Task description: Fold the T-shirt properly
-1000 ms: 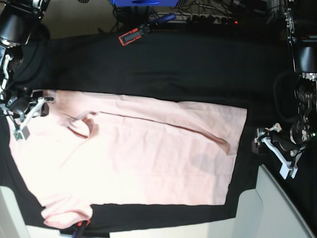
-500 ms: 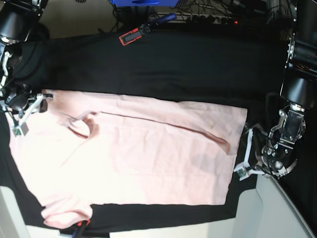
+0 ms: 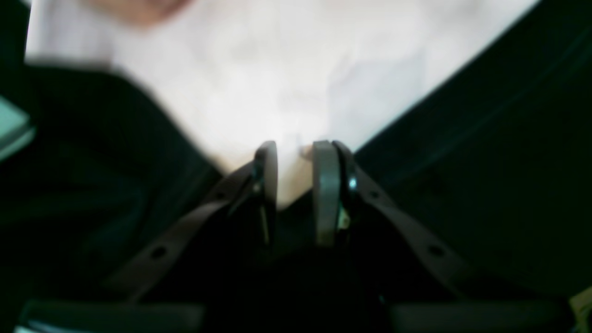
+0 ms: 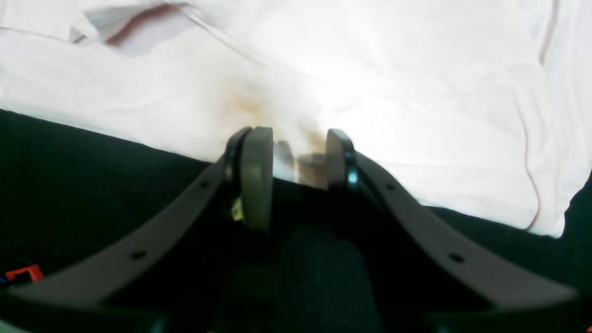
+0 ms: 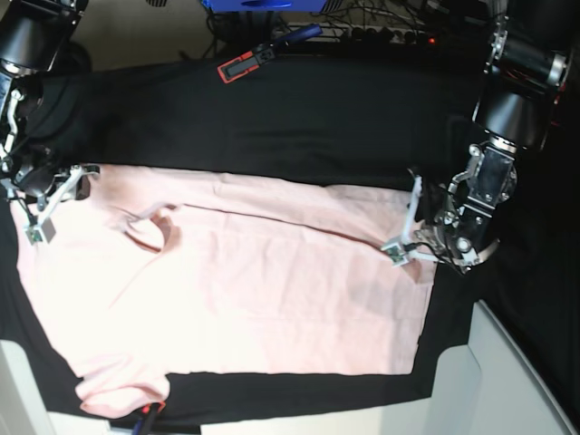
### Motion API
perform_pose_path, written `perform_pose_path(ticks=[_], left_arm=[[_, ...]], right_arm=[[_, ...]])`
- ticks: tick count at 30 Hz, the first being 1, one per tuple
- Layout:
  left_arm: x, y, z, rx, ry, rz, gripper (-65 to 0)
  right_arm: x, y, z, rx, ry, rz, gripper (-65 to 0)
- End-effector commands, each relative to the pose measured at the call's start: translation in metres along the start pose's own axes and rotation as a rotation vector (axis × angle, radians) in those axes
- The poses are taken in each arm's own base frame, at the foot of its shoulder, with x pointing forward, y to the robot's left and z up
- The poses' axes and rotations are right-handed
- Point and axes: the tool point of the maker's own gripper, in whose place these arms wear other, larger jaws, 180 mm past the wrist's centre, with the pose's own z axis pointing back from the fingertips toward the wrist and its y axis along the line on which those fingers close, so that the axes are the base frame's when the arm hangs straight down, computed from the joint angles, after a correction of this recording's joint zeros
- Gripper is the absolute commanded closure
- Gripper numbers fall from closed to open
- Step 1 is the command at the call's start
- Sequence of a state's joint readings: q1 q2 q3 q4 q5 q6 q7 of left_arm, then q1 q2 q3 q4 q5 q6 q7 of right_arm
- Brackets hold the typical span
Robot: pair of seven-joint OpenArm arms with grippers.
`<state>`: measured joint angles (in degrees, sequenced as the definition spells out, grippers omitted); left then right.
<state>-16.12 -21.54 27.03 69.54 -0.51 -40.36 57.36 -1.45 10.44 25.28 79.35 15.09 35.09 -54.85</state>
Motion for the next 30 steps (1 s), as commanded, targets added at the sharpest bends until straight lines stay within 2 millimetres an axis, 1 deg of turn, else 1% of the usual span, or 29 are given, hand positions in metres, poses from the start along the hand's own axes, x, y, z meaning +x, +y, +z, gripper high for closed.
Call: perform_pose_path(ticks=[1,3,5,6,8,9,10,11,12,13,15,16,17,19,20,22,23,25,27,28,30], left_arm=[[0.007,0.009,0.006,0.021,-0.029,0.028,-13.3],[0.011,0.003,0.004,0.004,-0.056,0.080,-10.6],[0.018,0.006,0.006,0.001,-0.097,0.155,-6.7],[0.017,0.007,0.006,-0.002,-0.114,0.204,-5.4],[0.015,0.015,0.011,0.011,-0.149,0.291,-1.8],[0.015,0.024,0.017,0.035,-0.174,0.330,0.0],[0.014,0.035,0.025,0.061,-0.197,0.361,0.0],[0.006,0.043,0.032,0.088,-0.211,0.401,0.0],[-0.005,0.050,0.039,0.118,-0.222,0.445,0.0],[-0.015,0.059,0.047,0.152,-0.236,0.489,0.0],[-0.044,0.072,0.060,0.209,-0.246,0.594,0.0],[-0.061,0.071,0.061,0.223,-0.241,0.654,0.0],[-0.074,0.069,0.062,0.231,-0.239,0.708,-0.7],[-0.101,0.061,0.060,0.240,-0.225,0.811,-2.4],[-0.114,0.056,0.059,0.241,-0.216,0.860,-3.5],[-0.136,0.042,0.056,0.238,-0.194,0.933,-6.2],[-0.144,0.037,0.055,0.234,-0.195,0.962,-8.9],[-0.152,0.027,0.055,0.210,-0.230,1.011,-16.0],[-0.156,0.020,0.058,0.183,-0.277,1.038,-23.0],[-0.157,0.019,0.061,0.175,-0.298,1.043,-25.2],[-0.162,0.013,0.063,0.154,-0.324,1.058,-26.4]], right_arm=[[0.016,-0.006,0.006,-0.011,-0.047,0.015,-18.0],[0.016,-0.006,0.006,-0.011,-0.047,0.015,-18.0],[0.015,-0.006,0.006,-0.010,-0.044,0.012,-18.0],[0.015,-0.006,0.006,-0.010,-0.044,0.012,-18.0],[0.014,-0.007,0.006,-0.011,-0.043,0.011,-17.8],[0.013,-0.007,0.006,-0.012,-0.042,0.009,-17.8],[0.013,-0.009,0.008,-0.017,-0.050,0.004,-17.8],[0.010,-0.019,0.013,-0.037,-0.060,-0.026,-17.8],[0.008,-0.033,0.020,-0.068,-0.080,-0.073,-17.8],[0.005,-0.045,0.026,-0.093,-0.104,-0.141,-18.3],[0.000,-0.066,0.037,-0.135,-0.149,-0.258,-18.6],[-0.004,-0.077,0.042,-0.156,-0.166,-0.302,-18.7],[-0.009,-0.081,0.043,-0.161,-0.169,-0.331,-18.7],[-0.016,-0.079,0.038,-0.126,-0.162,-0.336,-21.0],[-0.014,-0.080,0.036,-0.109,-0.170,-0.340,-23.5],[-0.024,-0.088,0.033,-0.107,-0.176,-0.421,-28.3],[-0.030,-0.092,0.032,-0.107,-0.180,-0.467,-30.6],[-0.038,-0.094,0.027,-0.090,-0.187,-0.544,-34.0],[-0.045,-0.096,0.021,-0.074,-0.190,-0.608,-35.5],[-0.047,-0.097,0.020,-0.071,-0.192,-0.627,-35.5],[-0.051,-0.102,0.022,-0.075,-0.193,-0.645,-35.7]])
